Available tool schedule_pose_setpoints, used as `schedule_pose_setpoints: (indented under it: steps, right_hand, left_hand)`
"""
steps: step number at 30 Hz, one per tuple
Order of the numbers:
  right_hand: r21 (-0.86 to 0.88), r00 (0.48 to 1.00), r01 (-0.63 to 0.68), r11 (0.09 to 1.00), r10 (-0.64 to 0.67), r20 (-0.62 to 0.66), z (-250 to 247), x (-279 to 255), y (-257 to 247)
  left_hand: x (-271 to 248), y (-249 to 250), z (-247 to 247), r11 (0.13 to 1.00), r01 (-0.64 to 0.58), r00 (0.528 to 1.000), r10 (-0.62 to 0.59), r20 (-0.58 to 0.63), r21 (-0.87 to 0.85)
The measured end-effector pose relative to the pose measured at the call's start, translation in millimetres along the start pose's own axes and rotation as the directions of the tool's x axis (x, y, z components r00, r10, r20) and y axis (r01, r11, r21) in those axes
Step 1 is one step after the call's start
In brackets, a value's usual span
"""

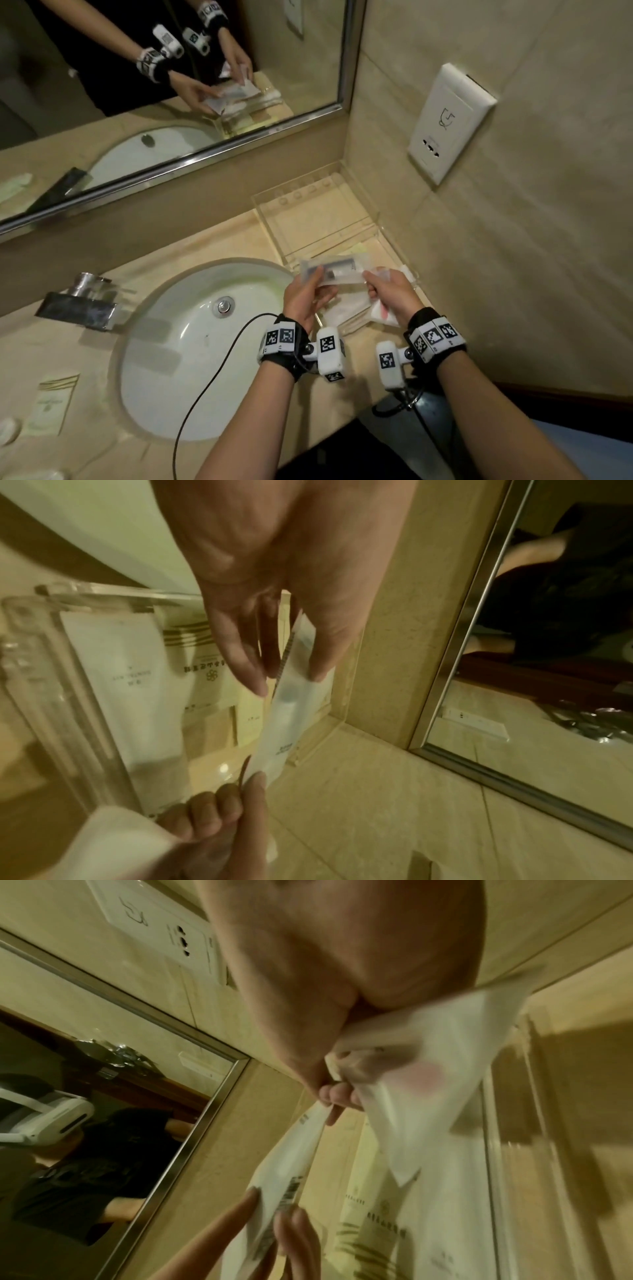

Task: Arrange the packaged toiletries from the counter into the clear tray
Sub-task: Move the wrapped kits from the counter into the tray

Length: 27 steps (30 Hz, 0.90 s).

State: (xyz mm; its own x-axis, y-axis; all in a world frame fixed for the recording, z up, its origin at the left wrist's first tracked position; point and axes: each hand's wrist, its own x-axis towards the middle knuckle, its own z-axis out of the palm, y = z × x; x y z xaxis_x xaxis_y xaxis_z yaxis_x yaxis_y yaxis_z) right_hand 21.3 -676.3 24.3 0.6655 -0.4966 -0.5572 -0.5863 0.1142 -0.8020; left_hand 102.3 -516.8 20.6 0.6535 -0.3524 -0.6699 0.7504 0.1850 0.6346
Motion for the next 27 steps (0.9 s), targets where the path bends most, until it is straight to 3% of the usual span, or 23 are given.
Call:
schedule_pose_setpoints:
  steps: [7, 11, 17, 23, 27]
  right_hand:
    - [-0.062, 0.989, -0.082, 0.995, 0.074, -0.132, -10.0, 27.2, -3.6]
    - [-0.071, 0.971, -0.158, 0.985, 0.141, -0.195, -18.9, 37.8, 0.2]
    - [0.008, 0.953, -0.189, 0.982, 0.185, -0.240, -28.1, 42.8, 7.5]
    - [-0.116, 0.969, -0.122, 0.986, 0.093, -0.230, -26.4, 42.9, 10.2]
    - [-0.109, 0.974, -0.130, 0.986, 0.107, -0.200, -30.1, 41.8, 11.2]
  left_hand:
    - [28.2, -10.1, 2.1, 0.947, -0.081, 0.987, 0.119, -0.107, 0.309]
    - [44.3, -19.3, 5.0, 0.903, -0.043, 0.984, 0.112, -0.138, 0.428]
    - [44.7, -19.4, 27.6, 0.825, -0.021, 0.991, 0.093, -0.098, 0.565]
    - [55.1, -24.2, 46.8, 0.688, -0.041, 0.994, 0.100, -0.039, 0.724]
    - [63.2, -23.1, 56.3, 0.582, -0.084, 0.994, 0.110, 0.023, 0.809]
